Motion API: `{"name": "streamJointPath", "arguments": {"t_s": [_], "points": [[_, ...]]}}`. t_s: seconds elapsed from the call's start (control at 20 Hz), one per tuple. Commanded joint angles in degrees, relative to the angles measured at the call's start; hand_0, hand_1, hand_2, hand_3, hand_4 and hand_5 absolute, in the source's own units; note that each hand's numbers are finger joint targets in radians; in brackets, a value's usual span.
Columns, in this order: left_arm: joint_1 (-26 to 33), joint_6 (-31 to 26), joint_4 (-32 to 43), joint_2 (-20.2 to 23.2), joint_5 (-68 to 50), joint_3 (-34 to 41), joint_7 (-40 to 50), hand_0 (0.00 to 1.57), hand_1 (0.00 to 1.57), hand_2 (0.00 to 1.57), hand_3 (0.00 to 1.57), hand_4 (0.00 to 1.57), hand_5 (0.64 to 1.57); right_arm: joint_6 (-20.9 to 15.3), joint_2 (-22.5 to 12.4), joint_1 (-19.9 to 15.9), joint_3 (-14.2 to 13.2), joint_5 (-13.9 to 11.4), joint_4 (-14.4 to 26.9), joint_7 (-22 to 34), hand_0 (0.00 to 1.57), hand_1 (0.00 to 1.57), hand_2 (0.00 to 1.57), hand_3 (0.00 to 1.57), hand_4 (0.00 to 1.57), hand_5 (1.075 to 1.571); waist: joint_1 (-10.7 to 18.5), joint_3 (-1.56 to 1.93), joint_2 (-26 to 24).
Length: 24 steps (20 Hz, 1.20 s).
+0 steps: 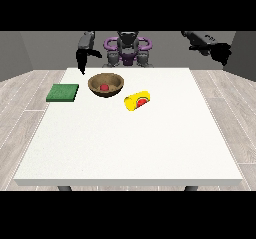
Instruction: Pick the cup and pour the ball into the bowl, then pick the bowl and place it on the pad
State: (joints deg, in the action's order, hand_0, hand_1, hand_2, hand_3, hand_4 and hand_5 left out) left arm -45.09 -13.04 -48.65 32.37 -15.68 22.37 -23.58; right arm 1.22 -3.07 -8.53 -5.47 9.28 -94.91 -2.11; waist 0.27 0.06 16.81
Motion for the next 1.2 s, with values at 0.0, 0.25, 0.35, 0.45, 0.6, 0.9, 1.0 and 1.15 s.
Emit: {"name": "streamJointPath", "arguments": {"t_s": [0.0,0.25,0.35,0.45,0.6,0.9,1.0,1.15], "points": [[-4.0,-1.1,-2.3,3.7,-0.3,-1.0,6.3,0.00,0.00,0.00,0.00,0.00,1.523,1.6,0.0,-3.4,-3.0,1.6,11.5,-5.7,0.00,0.00,0.00,0.00,0.39,1.570,0.7,0.04,0.0],[-6.0,-1.3,-1.2,8.5,-1.3,1.2,8.3,0.00,0.00,0.00,0.00,0.00,1.544,5.4,-2.9,-6.5,-6.1,4.1,19.5,-8.2,0.00,0.00,0.00,0.00,0.32,1.571,-1.5,-0.01,1.1],[-7.3,-0.9,-3.0,8.4,-1.6,0.4,11.2,0.00,0.00,0.00,0.00,0.00,1.548,6.9,-3.8,-7.6,-6.8,3.5,25.4,-11.2,0.00,0.00,0.00,0.00,0.28,1.571,-0.9,0.01,0.3],[-7.0,-1.5,-4.8,8.6,-2.1,0.4,11.0,0.00,0.00,0.00,0.00,0.00,1.545,6.6,-2.8,-8.1,-7.5,3.3,30.7,-14.6,0.00,0.00,0.00,0.00,0.29,1.570,0.9,0.02,0.5],[-8.2,-2.0,-5.2,9.6,-2.8,0.6,12.1,0.00,0.00,0.00,0.00,0.00,1.535,7.7,-2.5,-9.6,-7.8,4.0,35.5,-15.7,0.00,0.00,0.00,0.00,0.35,1.569,-0.1,0.00,0.9],[-13.0,-3.7,-5.4,12.6,-5.2,1.2,16.2,0.00,0.00,0.00,0.00,0.00,1.536,4.2,-4.1,-20.9,-11.5,6.1,42.6,-12.9,0.00,0.00,0.00,0.00,0.40,1.571,2.0,0.00,3.3],[-11.0,-3.3,-6.2,13.0,-5.6,1.8,16.8,0.00,0.00,0.00,0.00,0.00,1.534,7.1,-3.8,-16.2,-11.0,5.1,46.3,-19.1,0.00,0.00,0.00,0.00,0.38,1.571,1.8,0.01,2.3],[-10.8,-2.0,-7.9,10.0,-6.2,1.3,15.7,0.00,0.00,0.00,0.00,0.00,1.531,6.0,-3.1,-17.6,-10.9,4.2,48.5,-22.0,0.00,0.00,0.00,0.00,0.34,1.569,2.6,0.02,3.7]]}}
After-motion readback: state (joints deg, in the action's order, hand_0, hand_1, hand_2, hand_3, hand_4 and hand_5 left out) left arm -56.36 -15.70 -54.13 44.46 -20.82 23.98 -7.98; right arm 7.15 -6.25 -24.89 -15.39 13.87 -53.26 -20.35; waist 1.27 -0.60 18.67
